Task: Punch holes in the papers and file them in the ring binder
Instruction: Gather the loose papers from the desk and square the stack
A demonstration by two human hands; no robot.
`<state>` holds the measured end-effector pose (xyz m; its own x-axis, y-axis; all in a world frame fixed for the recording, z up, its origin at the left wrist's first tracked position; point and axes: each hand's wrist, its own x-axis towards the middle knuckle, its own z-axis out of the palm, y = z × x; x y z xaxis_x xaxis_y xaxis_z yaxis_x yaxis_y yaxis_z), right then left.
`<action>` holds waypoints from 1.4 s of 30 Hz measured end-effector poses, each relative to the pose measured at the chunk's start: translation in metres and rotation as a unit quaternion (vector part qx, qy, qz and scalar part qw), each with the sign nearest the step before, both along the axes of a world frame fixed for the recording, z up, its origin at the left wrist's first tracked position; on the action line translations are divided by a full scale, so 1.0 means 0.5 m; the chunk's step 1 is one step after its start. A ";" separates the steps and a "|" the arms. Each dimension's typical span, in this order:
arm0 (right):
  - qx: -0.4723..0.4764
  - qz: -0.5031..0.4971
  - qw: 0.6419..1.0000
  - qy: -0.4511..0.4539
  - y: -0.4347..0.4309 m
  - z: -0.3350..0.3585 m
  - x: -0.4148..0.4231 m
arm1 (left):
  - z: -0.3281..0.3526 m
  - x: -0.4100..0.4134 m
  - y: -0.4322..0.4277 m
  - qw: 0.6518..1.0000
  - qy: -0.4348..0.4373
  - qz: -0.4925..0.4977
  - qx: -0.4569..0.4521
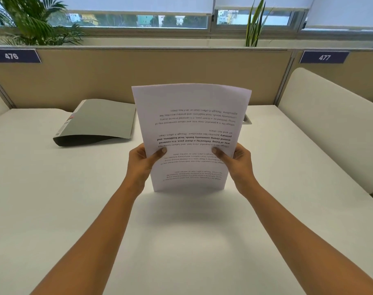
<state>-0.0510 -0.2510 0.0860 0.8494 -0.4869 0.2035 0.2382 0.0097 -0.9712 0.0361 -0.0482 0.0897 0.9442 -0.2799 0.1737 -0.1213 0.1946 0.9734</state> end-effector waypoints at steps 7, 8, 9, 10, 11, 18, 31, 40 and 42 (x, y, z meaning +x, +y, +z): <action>0.003 0.002 1.000 0.004 0.005 0.002 0.007 | 0.005 -0.006 -0.010 1.000 0.007 0.004 0.000; 0.002 0.000 1.000 0.001 0.004 0.004 0.008 | 0.008 -0.005 -0.010 1.000 0.004 0.005 -0.003; 0.001 0.000 1.000 -0.003 0.004 0.005 0.008 | 0.010 -0.004 -0.010 1.000 0.001 0.006 -0.004; 0.001 0.001 1.000 -0.006 0.003 0.005 0.008 | 0.012 -0.004 -0.010 1.000 -0.001 0.006 -0.004; 0.001 0.004 1.000 -0.006 0.003 0.004 0.008 | 0.012 -0.004 -0.009 1.000 -0.001 0.005 -0.003; -0.007 0.015 0.999 0.031 0.011 -0.043 0.005 | -0.025 -0.015 -0.019 0.999 0.030 0.019 0.017; -0.011 0.029 0.996 0.082 -0.007 -0.064 0.003 | -0.018 -0.013 -0.014 0.997 0.036 0.062 0.007; 0.137 0.014 0.986 0.090 -0.010 -0.081 -0.011 | -0.036 -0.018 -0.013 0.978 0.111 0.097 -0.148; 0.213 0.007 0.975 0.066 -0.001 -0.076 -0.006 | -0.040 -0.024 -0.022 0.971 0.129 0.100 -0.176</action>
